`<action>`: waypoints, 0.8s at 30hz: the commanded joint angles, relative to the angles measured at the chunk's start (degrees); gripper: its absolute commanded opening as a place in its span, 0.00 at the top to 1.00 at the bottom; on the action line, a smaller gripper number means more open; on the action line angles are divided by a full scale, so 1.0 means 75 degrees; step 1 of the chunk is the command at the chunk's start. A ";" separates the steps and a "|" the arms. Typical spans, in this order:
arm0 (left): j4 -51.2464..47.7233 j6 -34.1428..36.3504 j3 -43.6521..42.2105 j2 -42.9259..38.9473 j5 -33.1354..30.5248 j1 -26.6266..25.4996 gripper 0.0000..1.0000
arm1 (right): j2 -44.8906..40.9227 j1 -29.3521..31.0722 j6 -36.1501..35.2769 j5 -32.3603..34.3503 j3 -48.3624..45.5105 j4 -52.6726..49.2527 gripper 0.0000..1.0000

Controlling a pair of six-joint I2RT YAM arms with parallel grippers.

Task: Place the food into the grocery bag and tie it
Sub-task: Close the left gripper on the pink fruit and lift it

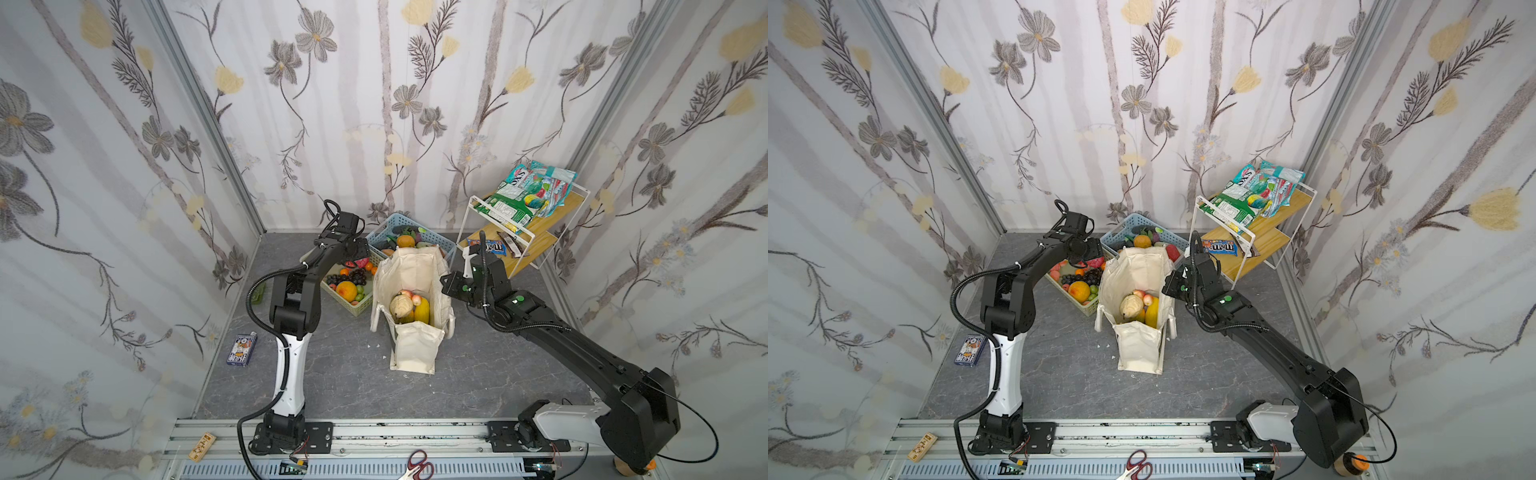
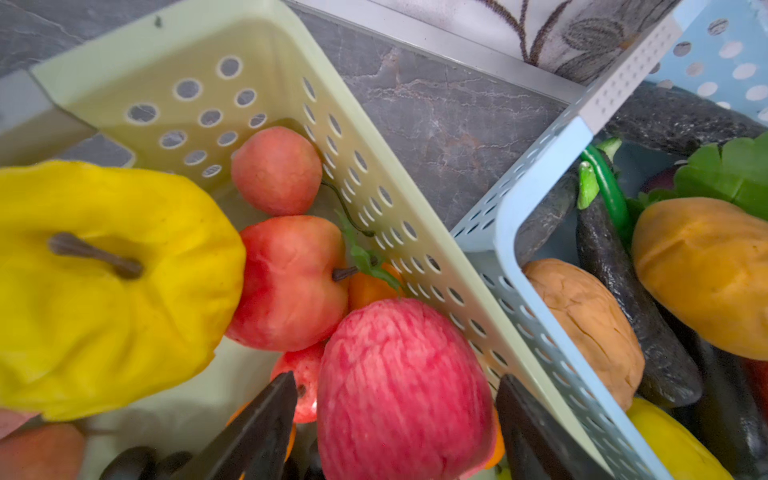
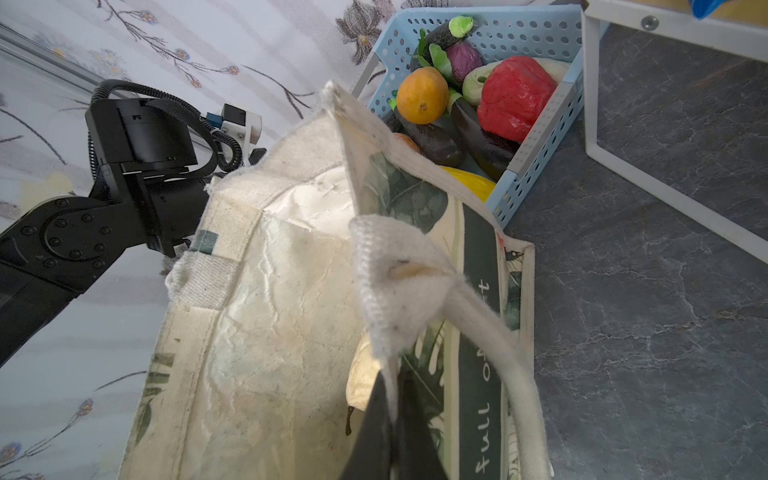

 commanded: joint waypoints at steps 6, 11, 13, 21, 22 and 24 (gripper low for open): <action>0.0243 -0.0249 0.0089 0.0231 -0.0118 -0.0005 0.26 | 0.0027 0.0004 0.0012 0.0052 0.0022 0.0127 0.99; 0.0225 -0.0217 0.0071 0.0203 -0.0143 -0.0012 0.30 | 0.0086 0.0005 0.0012 0.0053 0.0069 0.0127 0.99; 0.0236 -0.0192 -0.0009 0.0096 -0.0165 -0.0016 0.31 | 0.0110 0.0003 0.0012 0.0041 0.0092 0.0128 0.99; 0.0026 0.0186 -0.0203 -0.0182 -0.0265 -0.0070 0.22 | 0.0197 0.0005 0.0012 -0.0029 0.0128 0.0177 0.99; -0.0020 0.0250 -0.0219 -0.0196 -0.0303 -0.0093 0.21 | 0.0219 0.0008 0.0012 -0.0041 0.0139 0.0184 0.99; -0.0039 0.0345 -0.0338 -0.0256 -0.0382 -0.0181 0.20 | 0.0237 0.0008 0.0012 -0.0058 0.0169 0.0173 0.99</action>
